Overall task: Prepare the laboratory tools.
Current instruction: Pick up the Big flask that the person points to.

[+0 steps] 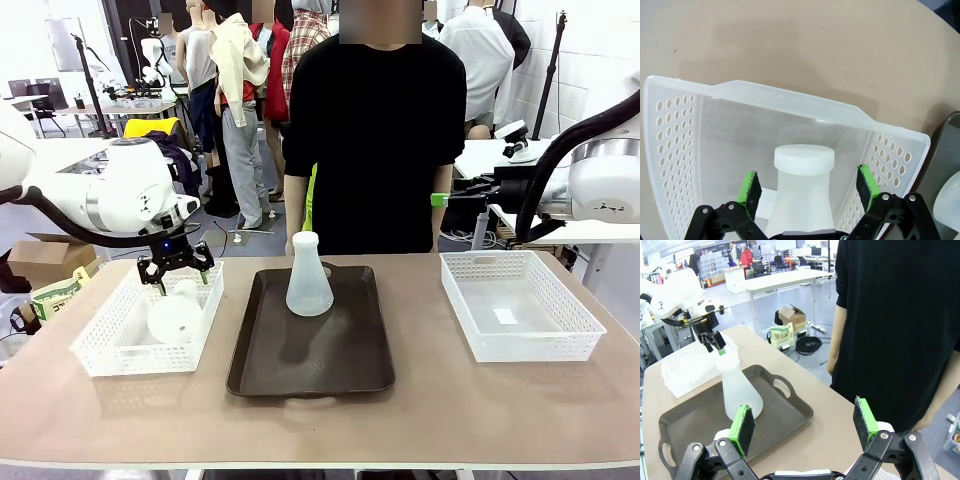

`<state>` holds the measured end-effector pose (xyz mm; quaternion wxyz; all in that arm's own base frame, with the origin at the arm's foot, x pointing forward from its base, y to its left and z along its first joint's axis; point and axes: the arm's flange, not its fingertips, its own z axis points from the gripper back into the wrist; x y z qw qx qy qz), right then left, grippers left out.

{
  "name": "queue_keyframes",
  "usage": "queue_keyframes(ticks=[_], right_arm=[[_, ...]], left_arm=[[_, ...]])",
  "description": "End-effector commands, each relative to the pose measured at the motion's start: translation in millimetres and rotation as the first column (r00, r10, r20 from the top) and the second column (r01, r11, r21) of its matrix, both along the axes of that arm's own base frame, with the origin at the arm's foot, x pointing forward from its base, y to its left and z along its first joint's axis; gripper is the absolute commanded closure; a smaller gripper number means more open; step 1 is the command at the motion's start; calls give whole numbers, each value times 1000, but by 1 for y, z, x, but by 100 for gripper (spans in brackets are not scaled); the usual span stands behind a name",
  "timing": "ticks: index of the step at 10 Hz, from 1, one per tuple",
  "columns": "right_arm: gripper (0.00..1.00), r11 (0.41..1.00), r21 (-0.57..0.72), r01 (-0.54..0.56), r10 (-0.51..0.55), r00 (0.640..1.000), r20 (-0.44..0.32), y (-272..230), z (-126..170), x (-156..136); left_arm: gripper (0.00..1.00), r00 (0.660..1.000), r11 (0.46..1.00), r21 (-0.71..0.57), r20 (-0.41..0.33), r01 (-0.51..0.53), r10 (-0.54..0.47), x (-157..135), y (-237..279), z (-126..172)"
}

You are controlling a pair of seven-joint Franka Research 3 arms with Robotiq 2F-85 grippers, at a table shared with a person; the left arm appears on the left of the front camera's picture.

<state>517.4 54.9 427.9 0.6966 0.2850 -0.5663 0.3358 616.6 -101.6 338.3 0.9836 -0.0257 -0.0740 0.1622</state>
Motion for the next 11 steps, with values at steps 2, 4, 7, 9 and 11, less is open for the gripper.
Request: queue_keyframes(ticks=[2, 4, 7, 9, 11], right_arm=[[0, 1000, -4, 1, -1, 1000, -14, 0, 1, 0], [0, 1000, -4, 1, -1, 1000, -14, 0, 1, 0], [0, 1000, -4, 1, -1, 1000, -14, 0, 1, 0], [0, 1000, -4, 1, -1, 1000, -14, 0, 1, 0], [0, 1000, -4, 1, -1, 1000, -14, 0, 1, 0]], left_arm=[[0, 1000, 1000, 10, 0, 11, -11, 0, 4, -8], [31, 1000, 999, 46, -19, 13, -12, 3, 3, -11], [89, 1000, 997, 73, -30, 8, -6, 5, 0, -14], [100, 1000, 996, 91, -24, 9, -7, 6, -3, -11], [100, 999, 994, 109, -33, 12, -8, 5, -4, -11]])
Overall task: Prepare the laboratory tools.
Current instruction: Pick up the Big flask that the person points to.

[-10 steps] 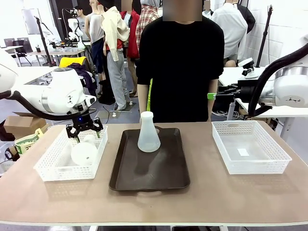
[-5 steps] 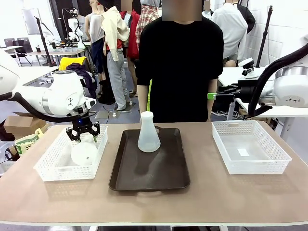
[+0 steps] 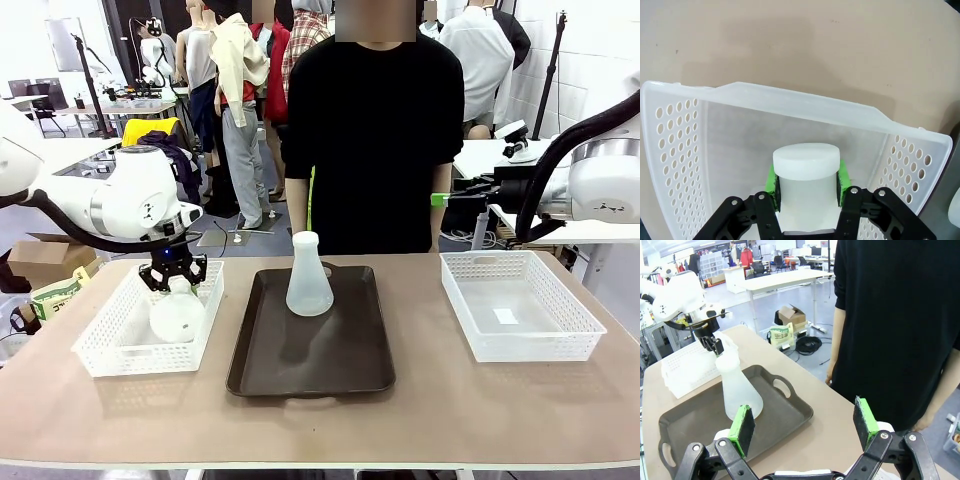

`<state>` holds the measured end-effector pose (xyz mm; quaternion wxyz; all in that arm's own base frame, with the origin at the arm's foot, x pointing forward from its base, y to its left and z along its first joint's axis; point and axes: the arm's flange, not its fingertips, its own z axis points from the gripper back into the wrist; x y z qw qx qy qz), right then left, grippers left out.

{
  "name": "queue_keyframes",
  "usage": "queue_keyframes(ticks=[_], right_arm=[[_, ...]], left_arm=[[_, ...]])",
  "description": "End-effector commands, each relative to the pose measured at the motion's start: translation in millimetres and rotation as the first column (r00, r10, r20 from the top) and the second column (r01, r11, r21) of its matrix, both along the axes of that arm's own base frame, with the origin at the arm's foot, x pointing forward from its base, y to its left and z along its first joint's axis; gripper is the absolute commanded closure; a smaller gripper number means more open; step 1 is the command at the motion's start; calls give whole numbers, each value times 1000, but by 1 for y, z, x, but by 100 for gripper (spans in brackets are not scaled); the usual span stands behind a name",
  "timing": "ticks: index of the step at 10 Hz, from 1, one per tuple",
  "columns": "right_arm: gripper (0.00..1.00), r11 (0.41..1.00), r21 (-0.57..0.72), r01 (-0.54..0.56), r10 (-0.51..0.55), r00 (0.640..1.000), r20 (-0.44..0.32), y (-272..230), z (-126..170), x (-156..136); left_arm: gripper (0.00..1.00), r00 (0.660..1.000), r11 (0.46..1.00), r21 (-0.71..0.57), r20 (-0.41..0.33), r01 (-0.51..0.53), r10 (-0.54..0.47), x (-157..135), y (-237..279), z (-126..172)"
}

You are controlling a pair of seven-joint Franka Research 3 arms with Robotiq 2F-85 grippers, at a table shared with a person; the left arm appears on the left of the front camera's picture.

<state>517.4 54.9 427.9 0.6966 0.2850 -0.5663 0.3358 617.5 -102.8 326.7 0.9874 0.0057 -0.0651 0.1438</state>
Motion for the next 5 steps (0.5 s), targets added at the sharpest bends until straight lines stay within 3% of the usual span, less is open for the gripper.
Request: queue_keyframes(ticks=[1, 2, 3, 5], right_arm=[[0, 1000, -4, 1, -1, 1000, -14, 0, 1, 0], [0, 1000, -4, 1, -1, 1000, -14, 0, 1, 0], [0, 1000, -4, 1, -1, 1000, -14, 0, 1, 0], [0, 1000, -4, 1, -1, 1000, -14, 0, 1, 0]], left_arm=[[100, 999, 998, 47, -16, -34, 35, 2, -3, 1], [100, 997, 997, 52, -57, -52, 55, -1, 0, -2], [100, 1000, 1000, 5, -6, -1, 1, 0, 0, 0], [100, 1000, 1000, 5, -6, -1, 1, 0, 0, 0]])
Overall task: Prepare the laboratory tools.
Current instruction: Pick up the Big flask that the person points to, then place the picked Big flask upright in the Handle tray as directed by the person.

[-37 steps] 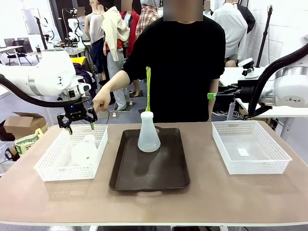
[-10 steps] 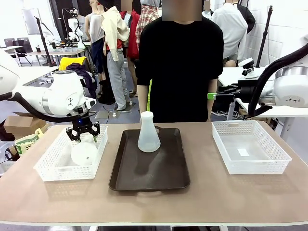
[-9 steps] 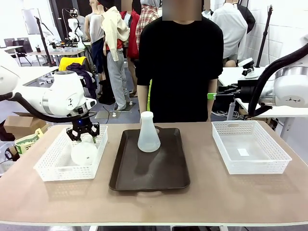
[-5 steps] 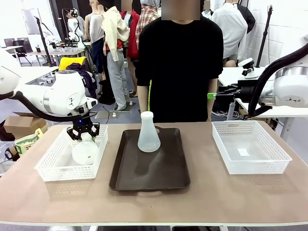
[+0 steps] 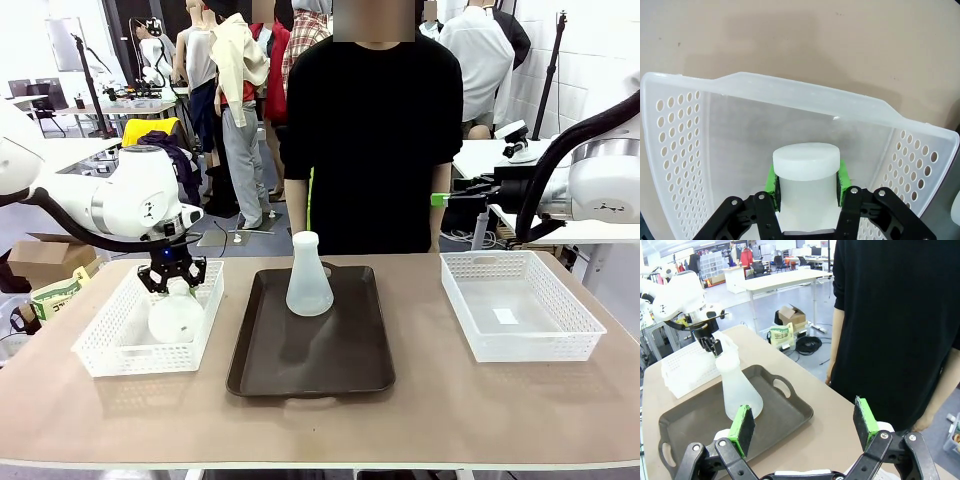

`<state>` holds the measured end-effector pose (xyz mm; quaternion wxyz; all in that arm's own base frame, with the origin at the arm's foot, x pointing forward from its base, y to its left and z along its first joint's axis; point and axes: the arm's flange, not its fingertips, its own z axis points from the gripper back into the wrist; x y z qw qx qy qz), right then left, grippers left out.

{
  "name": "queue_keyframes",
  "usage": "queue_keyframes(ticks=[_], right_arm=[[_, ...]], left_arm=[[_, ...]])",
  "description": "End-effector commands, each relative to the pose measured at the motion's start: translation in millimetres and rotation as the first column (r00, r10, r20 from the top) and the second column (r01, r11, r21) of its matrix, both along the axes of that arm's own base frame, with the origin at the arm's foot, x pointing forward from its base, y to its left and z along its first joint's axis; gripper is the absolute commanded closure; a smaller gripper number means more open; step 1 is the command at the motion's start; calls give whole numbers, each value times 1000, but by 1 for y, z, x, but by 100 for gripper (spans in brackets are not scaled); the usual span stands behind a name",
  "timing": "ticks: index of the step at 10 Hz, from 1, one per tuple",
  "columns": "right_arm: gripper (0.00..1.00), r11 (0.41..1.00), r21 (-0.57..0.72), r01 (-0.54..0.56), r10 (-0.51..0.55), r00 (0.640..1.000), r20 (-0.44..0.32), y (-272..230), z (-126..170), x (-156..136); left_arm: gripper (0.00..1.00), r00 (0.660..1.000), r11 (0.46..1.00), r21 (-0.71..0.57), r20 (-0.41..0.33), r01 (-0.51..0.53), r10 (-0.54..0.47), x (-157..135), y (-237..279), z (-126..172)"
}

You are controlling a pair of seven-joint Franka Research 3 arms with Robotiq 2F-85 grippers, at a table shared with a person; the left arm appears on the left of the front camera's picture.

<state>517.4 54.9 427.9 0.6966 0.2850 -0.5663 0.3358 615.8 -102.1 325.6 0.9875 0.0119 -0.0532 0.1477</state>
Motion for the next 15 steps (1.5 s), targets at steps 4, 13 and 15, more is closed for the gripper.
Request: queue_keyframes(ticks=[4, 13, 15], right_arm=[[0, 1000, -4, 1, -1, 1000, -14, 0, 1, 0], [0, 1000, -4, 1, -1, 1000, -14, 0, 1, 0], [0, 1000, -4, 1, -1, 1000, -14, 0, 1, 0]], left_arm=[[100, 1000, 1000, -3, 19, 7, -7, 2, -1, 1], [100, 1000, 1000, -3, 19, 7, -7, 2, -1, 1], [100, 1000, 1000, -3, 19, 7, -7, 2, -1, 1]])
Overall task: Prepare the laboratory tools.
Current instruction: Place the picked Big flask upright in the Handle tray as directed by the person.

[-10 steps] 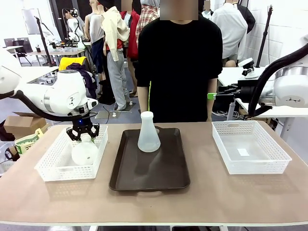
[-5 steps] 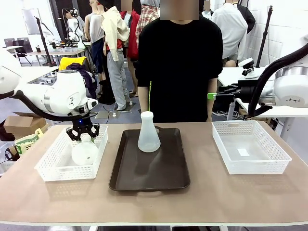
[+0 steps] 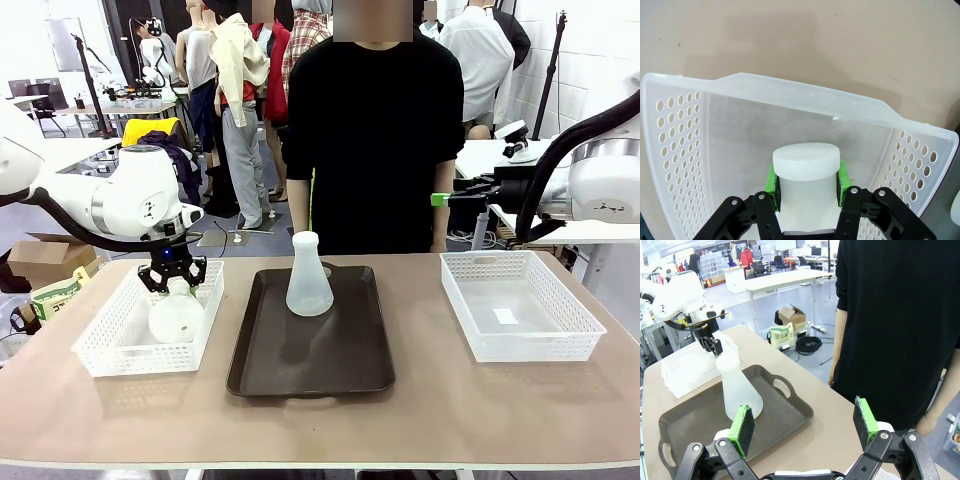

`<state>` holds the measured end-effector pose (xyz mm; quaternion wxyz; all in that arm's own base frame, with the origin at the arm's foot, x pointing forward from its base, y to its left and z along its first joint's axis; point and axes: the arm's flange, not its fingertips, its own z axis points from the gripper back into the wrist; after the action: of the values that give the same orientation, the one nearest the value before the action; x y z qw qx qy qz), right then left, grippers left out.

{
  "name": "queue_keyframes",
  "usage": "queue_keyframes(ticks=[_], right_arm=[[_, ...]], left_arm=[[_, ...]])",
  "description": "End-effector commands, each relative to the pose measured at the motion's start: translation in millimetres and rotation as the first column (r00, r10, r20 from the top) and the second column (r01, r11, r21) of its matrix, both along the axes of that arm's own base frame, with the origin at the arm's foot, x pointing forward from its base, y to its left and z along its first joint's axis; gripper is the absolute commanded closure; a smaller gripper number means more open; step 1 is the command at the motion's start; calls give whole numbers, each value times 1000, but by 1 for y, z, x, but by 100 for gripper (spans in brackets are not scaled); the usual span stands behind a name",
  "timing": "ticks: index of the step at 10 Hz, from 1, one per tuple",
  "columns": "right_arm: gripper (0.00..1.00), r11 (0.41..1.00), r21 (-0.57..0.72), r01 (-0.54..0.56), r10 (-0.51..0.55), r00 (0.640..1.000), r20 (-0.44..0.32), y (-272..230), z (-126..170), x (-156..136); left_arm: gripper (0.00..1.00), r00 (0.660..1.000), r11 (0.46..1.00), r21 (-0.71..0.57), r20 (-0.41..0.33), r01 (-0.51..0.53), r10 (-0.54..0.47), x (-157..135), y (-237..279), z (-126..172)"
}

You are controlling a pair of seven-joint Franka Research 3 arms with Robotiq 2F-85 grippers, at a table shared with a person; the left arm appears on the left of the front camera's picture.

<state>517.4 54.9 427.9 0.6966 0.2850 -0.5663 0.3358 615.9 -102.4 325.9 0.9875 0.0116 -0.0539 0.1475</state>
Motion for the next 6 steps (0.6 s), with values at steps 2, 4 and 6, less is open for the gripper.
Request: queue_keyframes(ticks=[2, 4, 6], right_arm=[[0, 1000, -4, 1, -1, 1000, -14, 0, 1, 0], [0, 1000, -4, 1, -1, 1000, -14, 0, 1, 0], [0, 1000, -4, 1, -1, 1000, -14, 0, 1, 0]], left_arm=[[100, 1000, 1000, -3, 18, 7, -7, 1, -1, 1], [100, 1000, 1000, -3, 18, 7, -7, 1, -1, 1], [100, 1000, 1000, 0, 0, 0, 0, 0, 0, 0]])
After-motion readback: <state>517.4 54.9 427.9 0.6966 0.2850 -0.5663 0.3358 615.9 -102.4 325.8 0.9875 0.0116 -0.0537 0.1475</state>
